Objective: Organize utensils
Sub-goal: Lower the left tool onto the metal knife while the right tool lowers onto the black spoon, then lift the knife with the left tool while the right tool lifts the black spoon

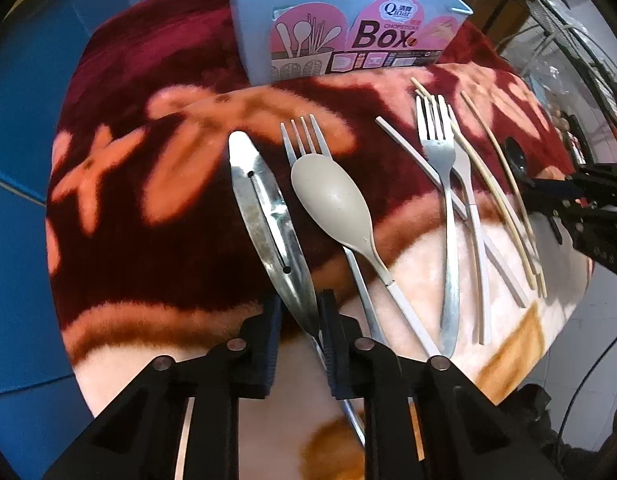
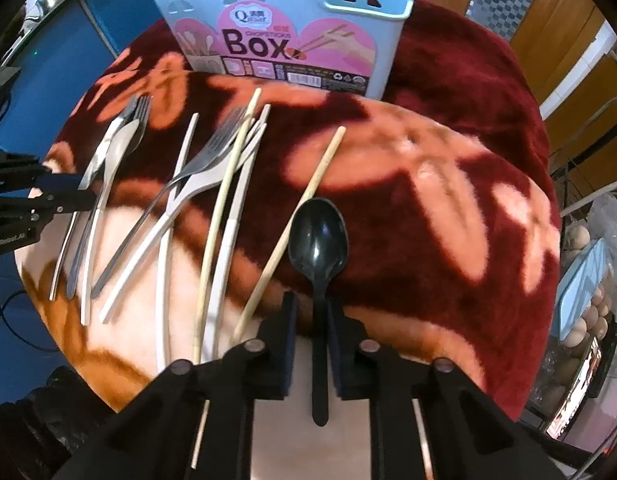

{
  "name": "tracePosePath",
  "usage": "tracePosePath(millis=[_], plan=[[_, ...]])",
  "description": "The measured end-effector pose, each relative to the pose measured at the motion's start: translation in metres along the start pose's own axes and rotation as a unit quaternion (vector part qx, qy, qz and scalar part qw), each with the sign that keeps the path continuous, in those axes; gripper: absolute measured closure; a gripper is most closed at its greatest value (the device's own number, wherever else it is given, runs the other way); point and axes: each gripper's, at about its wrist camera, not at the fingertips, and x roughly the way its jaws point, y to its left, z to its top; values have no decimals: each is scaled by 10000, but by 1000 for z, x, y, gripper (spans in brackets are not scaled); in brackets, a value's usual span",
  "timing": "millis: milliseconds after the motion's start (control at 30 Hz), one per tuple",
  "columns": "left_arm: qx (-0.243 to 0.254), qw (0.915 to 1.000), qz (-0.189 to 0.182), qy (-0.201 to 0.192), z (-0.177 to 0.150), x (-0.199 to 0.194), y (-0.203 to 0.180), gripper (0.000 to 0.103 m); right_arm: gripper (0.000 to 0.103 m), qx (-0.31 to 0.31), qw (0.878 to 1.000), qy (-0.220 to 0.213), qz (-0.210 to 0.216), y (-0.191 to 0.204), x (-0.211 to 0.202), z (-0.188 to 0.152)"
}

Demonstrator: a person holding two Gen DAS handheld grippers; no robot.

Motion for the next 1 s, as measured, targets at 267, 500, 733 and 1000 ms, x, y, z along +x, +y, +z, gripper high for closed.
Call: tracePosePath(millis=[267,500,733,1000], plan=[[10,9983,-262,-521,-8,-7,16,89,96,282,9987,-420,-47,-1,-2,1],[-71,9896,-289,-1407,-36,-37,21,90,96,650,9908,-1177,173,-11,-20,-20],[-343,9707,-275,-2363,-52,-61,19,90,96,799,9744,-2083,263,-9,-42,-41],[-593,9425,-347,-3270,-60,-86,15,90,96,889,9497,-2976,396,-2,-62,-49]])
